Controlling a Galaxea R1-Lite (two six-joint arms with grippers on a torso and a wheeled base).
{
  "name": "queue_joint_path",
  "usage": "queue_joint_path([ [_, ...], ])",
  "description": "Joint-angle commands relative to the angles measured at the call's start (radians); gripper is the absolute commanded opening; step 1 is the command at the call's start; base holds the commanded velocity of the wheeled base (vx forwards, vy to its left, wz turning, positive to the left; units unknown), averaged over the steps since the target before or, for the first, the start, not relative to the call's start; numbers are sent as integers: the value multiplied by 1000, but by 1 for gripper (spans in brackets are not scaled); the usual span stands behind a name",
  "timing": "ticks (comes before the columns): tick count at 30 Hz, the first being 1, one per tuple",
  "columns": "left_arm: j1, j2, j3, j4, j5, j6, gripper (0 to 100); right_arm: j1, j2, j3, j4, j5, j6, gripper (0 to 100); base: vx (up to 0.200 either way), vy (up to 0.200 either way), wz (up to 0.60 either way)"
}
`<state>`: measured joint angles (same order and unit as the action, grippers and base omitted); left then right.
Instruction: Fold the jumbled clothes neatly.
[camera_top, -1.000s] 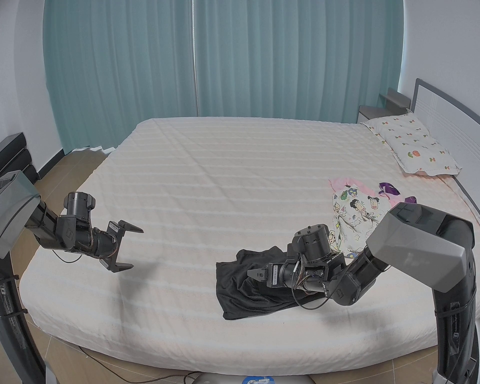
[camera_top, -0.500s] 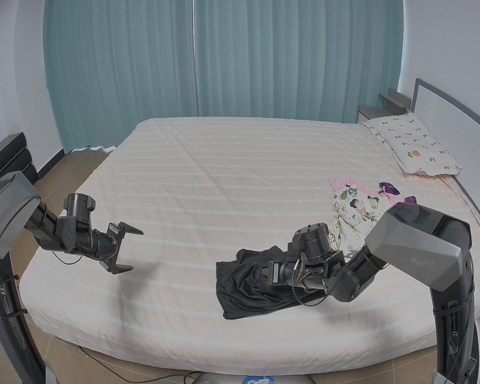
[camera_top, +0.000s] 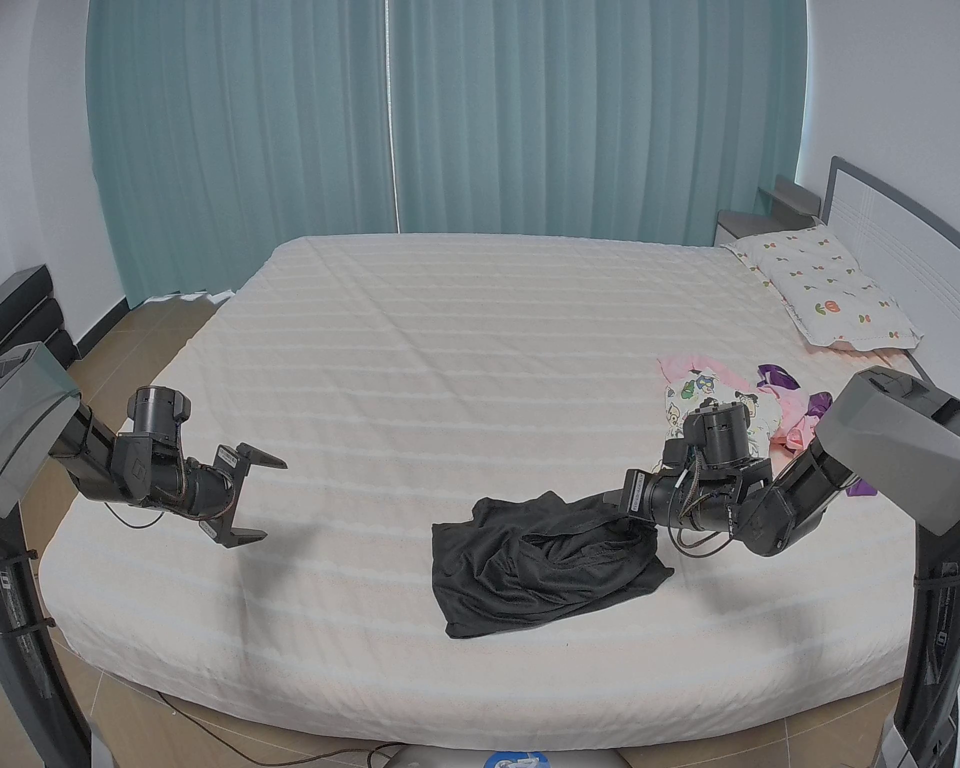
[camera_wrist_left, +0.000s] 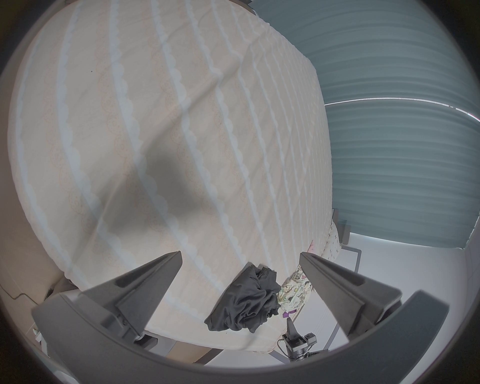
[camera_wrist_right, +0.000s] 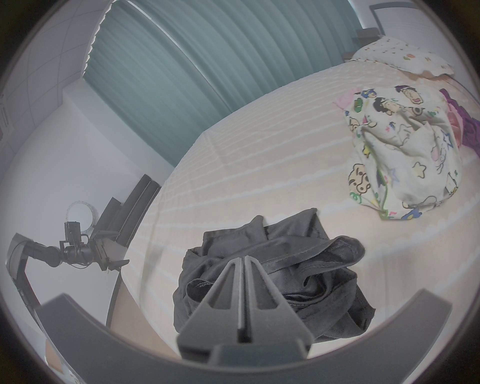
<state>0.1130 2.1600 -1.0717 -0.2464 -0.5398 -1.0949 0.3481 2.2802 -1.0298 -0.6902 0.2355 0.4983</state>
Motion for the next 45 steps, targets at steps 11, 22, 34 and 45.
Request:
queue_joint_path([
  [11,-1,4,-1,-2,0,0,100,184,177,-148,0,-70,3,100,0,0,0],
  [22,-1,4,-4,-2,0,-2,100,215,245,-239,69,-116,-40,0,0,0,0],
  [34,-1,4,-4,-2,0,0,100,143,150,-190,64,-163,-26,0,0,0,0],
  [45,-1,6,-2,-2,0,1,100,46,82,-156,64,-127,-7,0,0,0,0],
])
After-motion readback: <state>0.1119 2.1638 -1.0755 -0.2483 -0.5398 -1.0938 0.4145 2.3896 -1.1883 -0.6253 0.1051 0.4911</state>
